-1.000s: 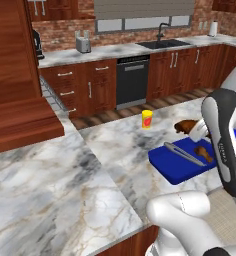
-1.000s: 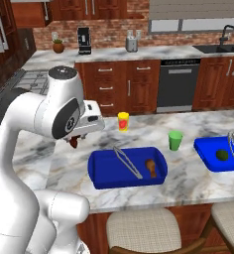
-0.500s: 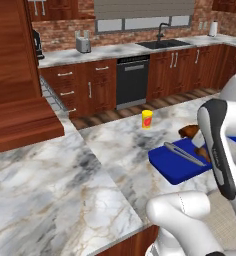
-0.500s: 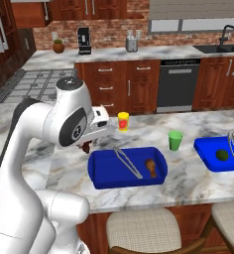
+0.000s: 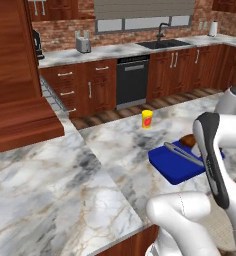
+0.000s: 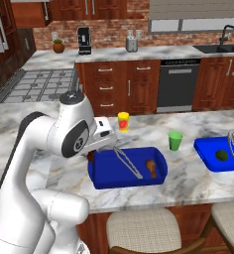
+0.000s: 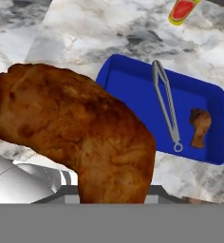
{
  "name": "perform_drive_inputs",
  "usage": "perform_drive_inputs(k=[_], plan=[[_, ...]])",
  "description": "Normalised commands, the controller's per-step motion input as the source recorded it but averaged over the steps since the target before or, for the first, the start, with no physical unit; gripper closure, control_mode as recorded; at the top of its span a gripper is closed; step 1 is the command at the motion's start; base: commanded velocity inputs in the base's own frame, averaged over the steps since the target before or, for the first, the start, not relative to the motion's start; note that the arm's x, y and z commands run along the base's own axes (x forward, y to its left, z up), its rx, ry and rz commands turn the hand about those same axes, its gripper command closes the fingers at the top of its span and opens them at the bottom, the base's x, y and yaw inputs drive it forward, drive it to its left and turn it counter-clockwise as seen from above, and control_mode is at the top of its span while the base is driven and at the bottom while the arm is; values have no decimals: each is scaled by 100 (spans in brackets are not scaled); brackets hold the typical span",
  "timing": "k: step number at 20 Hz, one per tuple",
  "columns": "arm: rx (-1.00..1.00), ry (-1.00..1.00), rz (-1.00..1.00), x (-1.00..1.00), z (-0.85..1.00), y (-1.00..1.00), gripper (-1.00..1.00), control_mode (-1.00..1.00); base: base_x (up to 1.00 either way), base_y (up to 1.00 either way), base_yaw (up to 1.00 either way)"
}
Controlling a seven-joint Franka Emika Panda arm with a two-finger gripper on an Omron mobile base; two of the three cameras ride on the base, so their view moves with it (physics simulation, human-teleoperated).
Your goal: Gather the lime and garlic from the fridge and place them on a tray on the dining counter. Then gather the chicken drumsticks from the fridge and place them on the other tray.
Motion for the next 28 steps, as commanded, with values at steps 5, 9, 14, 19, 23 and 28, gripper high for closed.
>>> perform_drive_inputs(k=[5, 9, 14, 19, 23, 28], plan=[[0, -4, -1, 4, -40, 0, 100, -100, 0, 0, 0], [0, -7, 0, 31, -39, 0, 100, -100, 0, 0, 0], [0, 0, 0, 55, -37, 0, 100, -100, 0, 0, 0], [0, 8, 0, 42, -30, -1, 100, -100, 0, 0, 0], [0, 10, 0, 20, -32, -14, 100, -100, 0, 0, 0], [0, 3, 0, 22, -32, -11, 100, -100, 0, 0, 0]])
